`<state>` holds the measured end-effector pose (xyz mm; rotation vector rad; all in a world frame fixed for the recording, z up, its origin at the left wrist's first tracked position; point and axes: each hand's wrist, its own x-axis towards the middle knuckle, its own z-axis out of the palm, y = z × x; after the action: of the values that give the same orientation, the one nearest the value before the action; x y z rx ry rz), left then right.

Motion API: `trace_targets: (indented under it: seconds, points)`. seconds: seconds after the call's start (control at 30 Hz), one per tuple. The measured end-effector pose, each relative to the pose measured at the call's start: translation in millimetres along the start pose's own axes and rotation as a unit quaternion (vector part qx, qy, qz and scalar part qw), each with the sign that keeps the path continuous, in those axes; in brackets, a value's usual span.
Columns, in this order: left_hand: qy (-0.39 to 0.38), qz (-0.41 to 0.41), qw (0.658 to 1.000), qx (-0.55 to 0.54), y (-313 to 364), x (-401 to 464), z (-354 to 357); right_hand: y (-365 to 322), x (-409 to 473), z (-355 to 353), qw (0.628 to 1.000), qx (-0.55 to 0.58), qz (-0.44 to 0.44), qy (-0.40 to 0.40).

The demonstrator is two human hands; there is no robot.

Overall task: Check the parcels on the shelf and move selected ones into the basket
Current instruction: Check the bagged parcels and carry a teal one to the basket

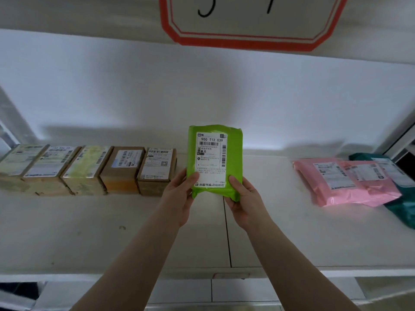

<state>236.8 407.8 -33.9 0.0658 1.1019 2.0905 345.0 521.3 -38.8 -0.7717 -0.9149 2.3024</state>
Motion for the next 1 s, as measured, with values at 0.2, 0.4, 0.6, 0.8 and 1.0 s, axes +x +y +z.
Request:
trace_targets:
  seconds: [0.2,0.4,0.6,0.8,1.0]
  points:
    - [0.036,-0.010,0.999,0.040,-5,2,0,4,11,-3,1.000,0.021,0.021,0.006]
    - [0.076,-0.131,0.982,0.114,-18,4,-4,15,27,-12,0.996,0.047,0.071,0.033]
    - [0.067,-0.163,0.980,0.093,-25,6,-10,31,41,-15,0.993,0.025,0.097,0.060]
    - [0.126,-0.155,0.975,0.102,-27,14,-19,42,50,-5,0.988,-0.103,0.072,0.091]
    - [0.156,-0.161,0.970,0.093,-28,20,-25,52,67,-12,0.844,-0.520,-0.084,0.104]
